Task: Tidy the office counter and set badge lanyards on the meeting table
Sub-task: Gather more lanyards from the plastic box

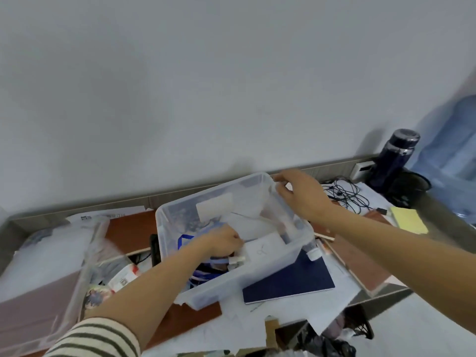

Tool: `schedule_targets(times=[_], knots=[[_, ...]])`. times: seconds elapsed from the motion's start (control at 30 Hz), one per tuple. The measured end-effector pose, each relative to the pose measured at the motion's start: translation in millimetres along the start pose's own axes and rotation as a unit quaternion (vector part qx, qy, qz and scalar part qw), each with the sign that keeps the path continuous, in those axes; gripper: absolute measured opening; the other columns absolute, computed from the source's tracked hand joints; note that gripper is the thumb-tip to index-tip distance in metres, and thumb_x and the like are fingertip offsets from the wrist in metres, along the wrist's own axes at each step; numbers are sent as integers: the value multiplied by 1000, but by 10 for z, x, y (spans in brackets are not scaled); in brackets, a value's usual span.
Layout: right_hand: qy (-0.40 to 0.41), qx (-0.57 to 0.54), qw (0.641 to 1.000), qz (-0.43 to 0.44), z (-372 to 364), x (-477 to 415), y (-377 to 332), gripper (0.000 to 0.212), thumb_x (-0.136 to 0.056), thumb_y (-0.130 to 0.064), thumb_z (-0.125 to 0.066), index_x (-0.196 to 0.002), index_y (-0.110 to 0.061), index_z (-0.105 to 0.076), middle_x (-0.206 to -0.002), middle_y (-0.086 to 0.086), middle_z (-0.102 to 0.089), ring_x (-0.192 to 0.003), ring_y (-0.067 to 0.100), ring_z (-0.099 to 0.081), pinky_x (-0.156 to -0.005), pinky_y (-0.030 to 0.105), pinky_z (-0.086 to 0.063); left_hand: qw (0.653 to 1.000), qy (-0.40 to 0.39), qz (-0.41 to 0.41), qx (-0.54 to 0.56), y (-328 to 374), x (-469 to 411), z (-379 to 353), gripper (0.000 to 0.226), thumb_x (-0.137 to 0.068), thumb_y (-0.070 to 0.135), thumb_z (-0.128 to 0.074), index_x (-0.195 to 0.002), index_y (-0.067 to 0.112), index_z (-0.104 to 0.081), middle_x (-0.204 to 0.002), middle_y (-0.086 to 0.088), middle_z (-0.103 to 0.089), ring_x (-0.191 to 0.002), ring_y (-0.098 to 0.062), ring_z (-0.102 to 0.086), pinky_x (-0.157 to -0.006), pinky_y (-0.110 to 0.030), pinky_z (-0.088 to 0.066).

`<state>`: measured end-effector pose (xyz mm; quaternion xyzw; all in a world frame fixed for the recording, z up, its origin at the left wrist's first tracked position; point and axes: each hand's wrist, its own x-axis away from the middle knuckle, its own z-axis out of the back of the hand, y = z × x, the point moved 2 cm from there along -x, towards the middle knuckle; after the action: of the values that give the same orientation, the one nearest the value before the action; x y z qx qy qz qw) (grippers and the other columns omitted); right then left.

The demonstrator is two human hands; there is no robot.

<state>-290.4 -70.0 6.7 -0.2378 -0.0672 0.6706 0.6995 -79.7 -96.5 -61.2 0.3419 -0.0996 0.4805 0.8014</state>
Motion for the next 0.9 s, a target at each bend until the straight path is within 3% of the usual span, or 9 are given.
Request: schedule_targets(times=[0.1, 0.17, 0.27, 0.43, 0.53, 0.67, 0.73, 0.83, 0.9], knots=[[-97, -102, 983, -117, -196, 122, 209, 28, -102, -29, -44, -103, -9, -63, -91, 0, -63, -79, 19, -57, -68, 31, -42, 999, -18, 23, -31, 131, -53, -89, 36, -100, 24, -40, -116, 2, -63, -117, -14, -65, -97, -26, -58, -80, -30, -41], [-84, -134, 978, -138, -297, 198, 290, 36, -102, -25, -41, -75, -6, -55, -67, 3, -51, -59, 17, -44, -55, 31, -31, 998, -28, 28, -48, 256, -109, -128, 35, -101, 18, -36, -122, 0, -57, -123, -16, -62, -104, -28, -57, -82, -29, -40], [-29, -149, 977, -149, -324, 242, 338, 40, -102, -24, -40, -64, -15, -44, -59, -1, -44, -54, 14, -39, -53, 31, -27, 997, -29, 34, -55, 385, -180, -168, 35, -102, 14, -32, -130, -2, -48, -131, -18, -55, -116, -30, -53, -90, -30, -39], [-3, -182, 967, -180, -369, 230, 416, 37, -101, -30, -43, -83, -6, -64, -73, 7, -62, -61, 15, -49, -57, 32, -34, 996, -46, 33, -70, 421, -295, -204, 33, -99, 14, -36, -125, -1, -47, -127, -17, -56, -107, -29, -54, -83, -30, -38], [4, -198, 961, -193, -374, 229, 434, 33, -100, -31, -45, -93, -9, -68, -83, 11, -68, -65, 17, -54, -61, 33, -40, 996, -69, 27, -53, 388, -358, -207, 30, -96, 13, -39, -114, -4, -56, -111, -21, -61, -96, -31, -59, -76, -33, -43], [5, -233, 947, -219, -363, 227, 416, 27, -99, -34, -49, -101, -18, -70, -79, -2, -65, -66, 15, -56, -66, 35, -46, 996, -84, 24, -19, 395, -387, -152, 23, -93, 8, -41, -94, -4, -60, -91, -21, -59, -73, -26, -52, -61, -30, -45], [10, -245, 943, -227, -286, 247, 424, 28, -98, -37, -50, -100, -17, -70, -83, -3, -68, -74, 18, -60, -71, 35, -47, 998, -58, 26, -19, 459, -352, -75, 20, -92, 8, -42, -79, 4, -56, -80, -17, -56, -66, -22, -49, -54, -27, -42], [47, -226, 944, -235, -40, 336, 545, 27, -98, -34, -54, -106, -15, -69, -98, -2, -69, -91, 17, -62, -81, 32, -47, 998, 50, -14, -32, 621, -298, 150, 23, -92, 15, -44, -79, 2, -58, -74, -21, -51, -65, -20, -47, -59, -33, -38], [66, -169, 955, -235, 163, 384, 678, 27, -96, -32, -56, -113, -14, -68, -105, -4, -67, -96, 14, -60, -83, 28, -45, 989, 127, -52, -59, 796, -233, 347, 19, -91, 18, -44, -78, 12, -59, -75, -10, -56, -73, -25, -54, -67, -39, -46]])
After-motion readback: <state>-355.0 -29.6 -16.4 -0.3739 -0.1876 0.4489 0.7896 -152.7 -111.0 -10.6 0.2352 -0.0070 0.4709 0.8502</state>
